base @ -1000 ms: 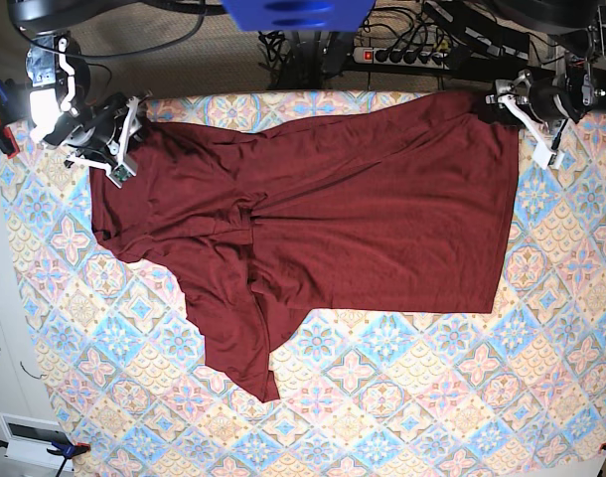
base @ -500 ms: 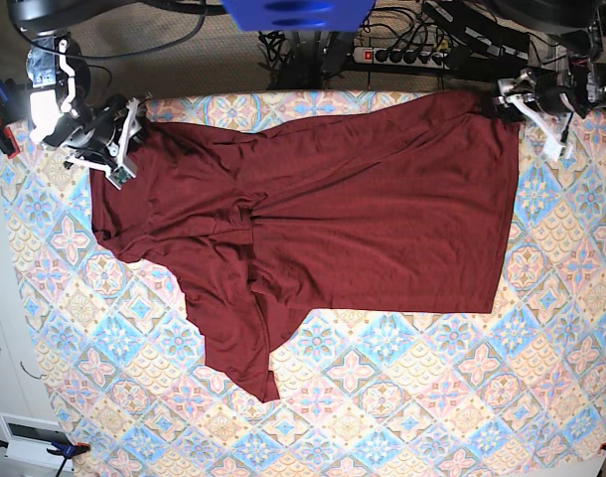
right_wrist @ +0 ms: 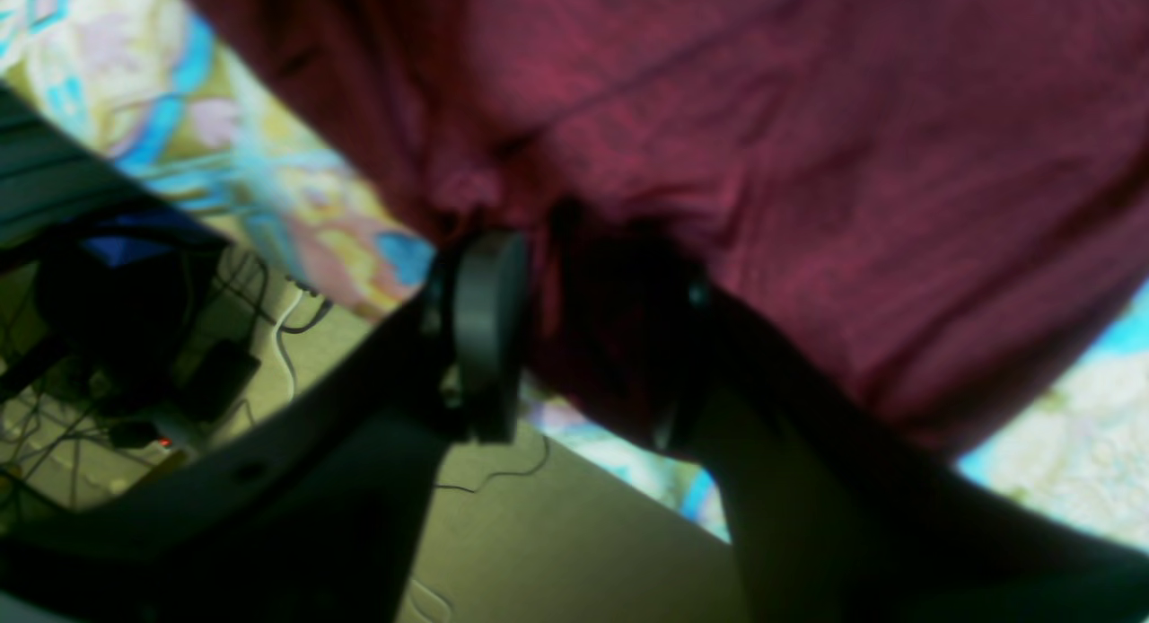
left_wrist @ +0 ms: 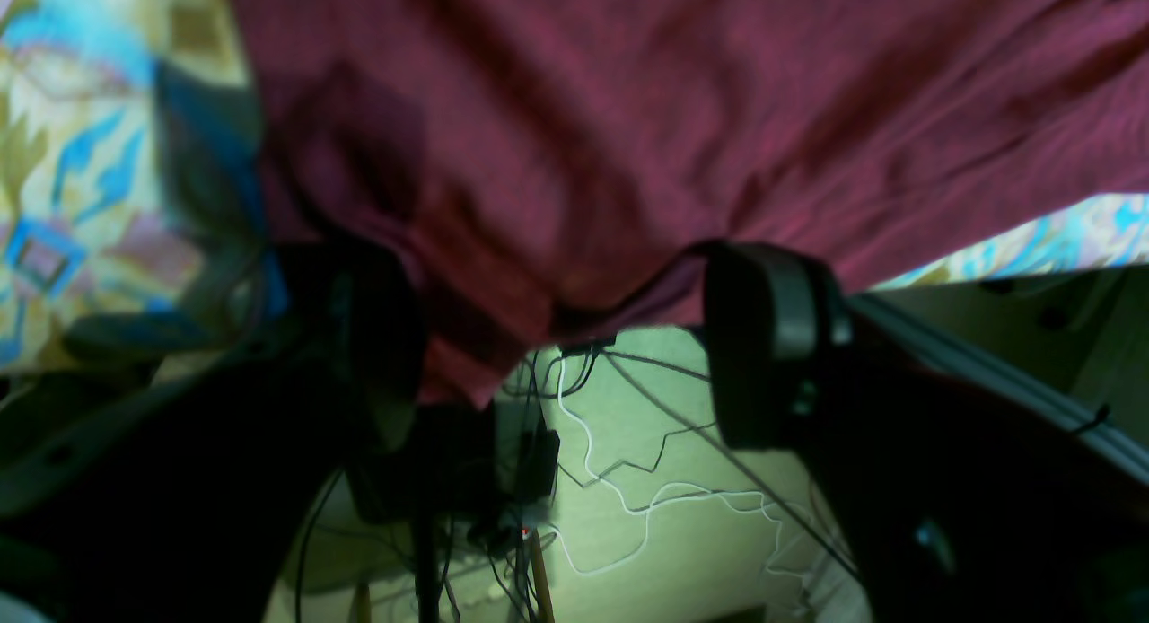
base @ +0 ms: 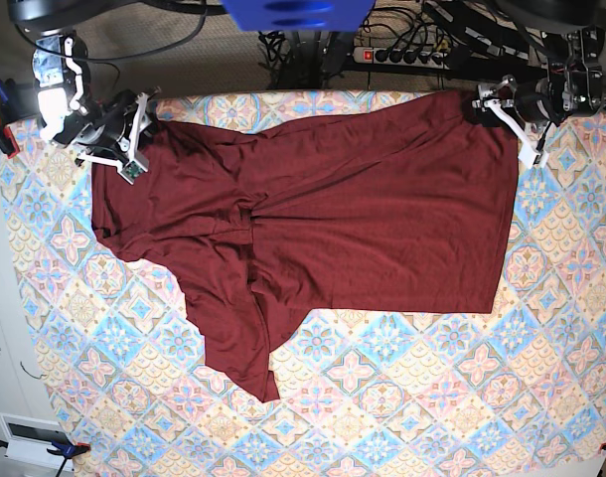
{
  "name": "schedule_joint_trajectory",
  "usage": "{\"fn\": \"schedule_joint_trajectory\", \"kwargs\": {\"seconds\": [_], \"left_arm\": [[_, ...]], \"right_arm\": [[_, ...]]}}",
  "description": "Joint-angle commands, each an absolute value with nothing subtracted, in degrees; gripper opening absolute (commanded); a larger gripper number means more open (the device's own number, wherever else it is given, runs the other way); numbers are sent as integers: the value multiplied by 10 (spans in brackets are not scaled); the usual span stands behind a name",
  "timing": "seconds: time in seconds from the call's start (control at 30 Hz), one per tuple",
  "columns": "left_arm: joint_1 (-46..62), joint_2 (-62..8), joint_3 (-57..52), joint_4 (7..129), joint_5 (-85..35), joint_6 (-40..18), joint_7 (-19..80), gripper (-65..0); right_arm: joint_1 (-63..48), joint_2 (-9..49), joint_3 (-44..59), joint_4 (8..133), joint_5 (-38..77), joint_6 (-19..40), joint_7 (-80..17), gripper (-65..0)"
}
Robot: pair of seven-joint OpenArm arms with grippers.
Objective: Layout the t-shirt on the table in an organized manner, then fold the t-shirt properly
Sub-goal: 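Lift the shirt edge with both grippers and pull it taut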
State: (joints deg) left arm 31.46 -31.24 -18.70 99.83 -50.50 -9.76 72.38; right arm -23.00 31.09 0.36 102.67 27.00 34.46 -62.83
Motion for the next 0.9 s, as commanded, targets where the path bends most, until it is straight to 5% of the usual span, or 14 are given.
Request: {"fn": "schedule_joint_trajectory", "kwargs": {"seconds": [0.0, 0.1, 0.37, 0.57, 0.87], "left_arm": [[319, -316, -187, 1004, -512, -99, 729, -279], [319, -316, -187, 1004, -514, -103, 729, -426], [323, -317, -234, 1031, -516, -224, 731, -453], [320, -316, -263, 1033, -512, -241, 730, -648], [319, -316, -269, 1033, -515, -241, 729, -650]], "right_arm": [[-227, 320, 8, 1035, 273, 347, -624, -432], [-227, 320, 8, 1033, 272, 347, -620, -431], [-227, 320, 14, 1033, 271, 345, -619, -347], [-226, 320, 9, 1030, 271, 345, -621, -314], [-226, 320, 7, 994, 239, 345, -622, -311]]}}
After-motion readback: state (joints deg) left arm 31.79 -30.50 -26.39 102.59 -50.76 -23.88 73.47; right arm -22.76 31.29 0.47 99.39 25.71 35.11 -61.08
